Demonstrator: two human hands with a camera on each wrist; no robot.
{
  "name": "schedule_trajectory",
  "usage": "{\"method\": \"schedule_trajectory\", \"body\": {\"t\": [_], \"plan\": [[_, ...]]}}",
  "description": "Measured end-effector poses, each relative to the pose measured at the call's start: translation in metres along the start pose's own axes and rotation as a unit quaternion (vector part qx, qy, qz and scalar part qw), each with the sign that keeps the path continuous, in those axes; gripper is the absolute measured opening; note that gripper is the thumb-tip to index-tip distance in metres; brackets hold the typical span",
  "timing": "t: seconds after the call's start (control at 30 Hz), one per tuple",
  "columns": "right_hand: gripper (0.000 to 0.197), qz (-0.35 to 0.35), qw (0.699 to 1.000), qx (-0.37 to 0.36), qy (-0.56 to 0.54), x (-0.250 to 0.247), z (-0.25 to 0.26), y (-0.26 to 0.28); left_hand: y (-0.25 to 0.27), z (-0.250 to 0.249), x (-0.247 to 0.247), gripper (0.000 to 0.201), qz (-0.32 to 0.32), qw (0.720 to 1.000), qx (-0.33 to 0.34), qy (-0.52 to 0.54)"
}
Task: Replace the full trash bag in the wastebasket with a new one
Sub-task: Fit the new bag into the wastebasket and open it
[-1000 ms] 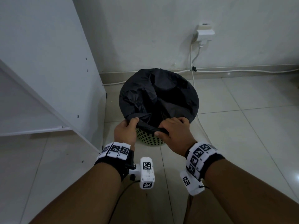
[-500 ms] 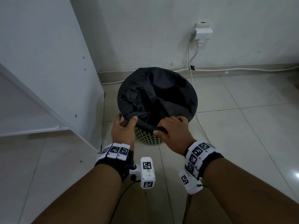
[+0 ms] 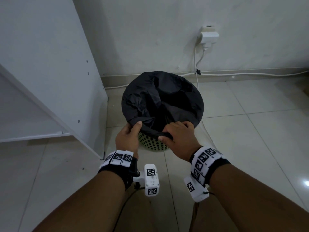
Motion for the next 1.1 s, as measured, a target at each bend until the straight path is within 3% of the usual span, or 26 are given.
{"method": "schedule_trajectory", "body": {"t": [0.17,0.27,0.33,0.4,0.47,0.57,0.67,0.83,1.0,1.1], "plan": [[0.040,-0.001,1.000,0.000,-0.006,-0.001,0.001,-0.001,-0.007,-0.001,-0.004,0.024,0.002,0.998,0.029,-0.064],[0.040,-0.001,1.000,0.002,-0.005,-0.001,0.001,-0.001,-0.005,0.001,-0.005,0.020,-0.007,0.999,0.020,-0.039],[0.040,-0.002,1.000,0.002,-0.003,0.000,0.001,-0.001,-0.002,-0.001,-0.002,0.035,-0.025,0.999,0.028,-0.018],[0.041,0.000,1.000,0.003,-0.004,0.000,0.001,0.000,-0.001,0.000,0.002,0.063,-0.050,0.999,0.008,0.020],[0.042,0.000,1.000,0.002,-0.003,0.000,0.001,0.000,-0.003,0.001,0.004,0.071,-0.057,0.997,-0.020,0.043],[0.040,0.001,1.000,0.002,0.001,0.001,0.001,-0.001,-0.010,0.003,0.004,0.059,-0.041,0.999,-0.016,0.021],[0.038,-0.002,1.000,0.005,0.001,0.001,0.002,-0.002,-0.013,0.001,0.002,0.059,-0.016,1.000,-0.003,-0.020],[0.040,-0.002,1.000,0.006,0.001,0.000,0.002,-0.002,-0.006,0.001,0.000,0.035,-0.043,0.999,0.006,-0.015],[0.039,0.000,1.000,0.005,-0.001,0.001,0.001,-0.002,-0.010,0.003,-0.003,0.050,-0.038,0.997,0.012,-0.060],[0.038,-0.001,1.000,0.005,0.000,0.001,0.002,-0.002,-0.012,0.001,-0.005,0.033,-0.012,0.997,0.008,-0.080]]}}
Point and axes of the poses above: each hand's wrist, its own y-axis away from the middle knuckle, its own x-axis out of the palm, z = x × y, the point moved 1 cm from there along -y, towards the middle knuckle, and after that the axes turned 9 degrees about y, right-handed, at the moved point
